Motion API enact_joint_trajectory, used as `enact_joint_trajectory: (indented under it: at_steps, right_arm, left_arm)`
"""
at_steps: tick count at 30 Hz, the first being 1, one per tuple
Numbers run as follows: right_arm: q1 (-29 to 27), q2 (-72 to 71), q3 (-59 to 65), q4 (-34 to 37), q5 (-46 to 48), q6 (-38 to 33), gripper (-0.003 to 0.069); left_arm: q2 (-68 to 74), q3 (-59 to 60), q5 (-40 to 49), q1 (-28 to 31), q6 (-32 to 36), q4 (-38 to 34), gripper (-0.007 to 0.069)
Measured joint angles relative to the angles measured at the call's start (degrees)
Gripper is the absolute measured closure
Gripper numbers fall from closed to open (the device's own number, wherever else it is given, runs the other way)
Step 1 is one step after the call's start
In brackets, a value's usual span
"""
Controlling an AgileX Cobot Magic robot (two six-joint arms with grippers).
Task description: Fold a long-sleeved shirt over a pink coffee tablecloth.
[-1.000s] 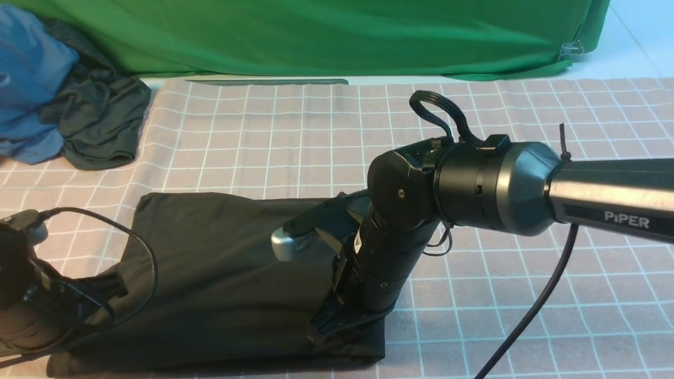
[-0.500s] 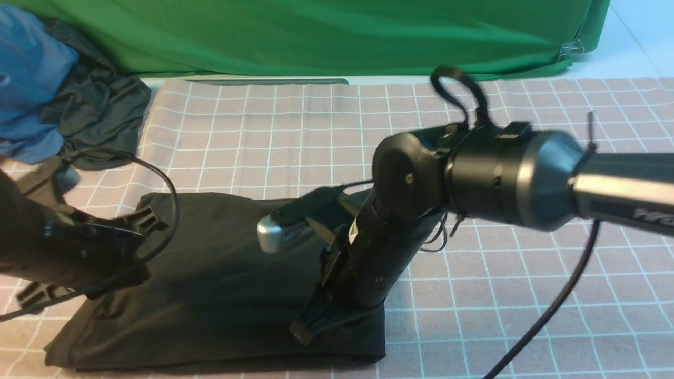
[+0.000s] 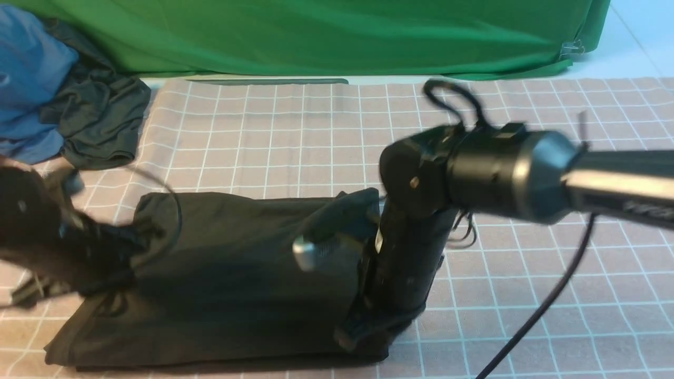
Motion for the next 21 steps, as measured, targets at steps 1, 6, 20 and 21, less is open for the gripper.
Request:
enact_joint_trajectory:
  at_steps: [1,6,20,21]
  right_arm:
    - [-0.4,-1.1,-0.7,0.0,-0.4,0.0,0.0623]
    - [-4.8,-2.8,-8.6,0.1,0.1,-0.5,0.0623]
    - [-12.7,-0.7,-14.0,0.4,3.4,-2.3,0.0623]
    - [-12.7,-0.7,-14.0,0.5,3.5,-2.3,0.0623]
  left_arm:
    - [-0.2,-2.0,0.3,0.0,1.5,-1.5,0.0611]
    - [1.4,-11.7,3.7,0.0,15.5,-15.3,0.0611]
    - [21.1,-27.1,9.4,-10.8,39.2,-27.0,0.0389]
    - [22.1,-27.7,9.4,-11.5,39.2,-26.1,0.0355]
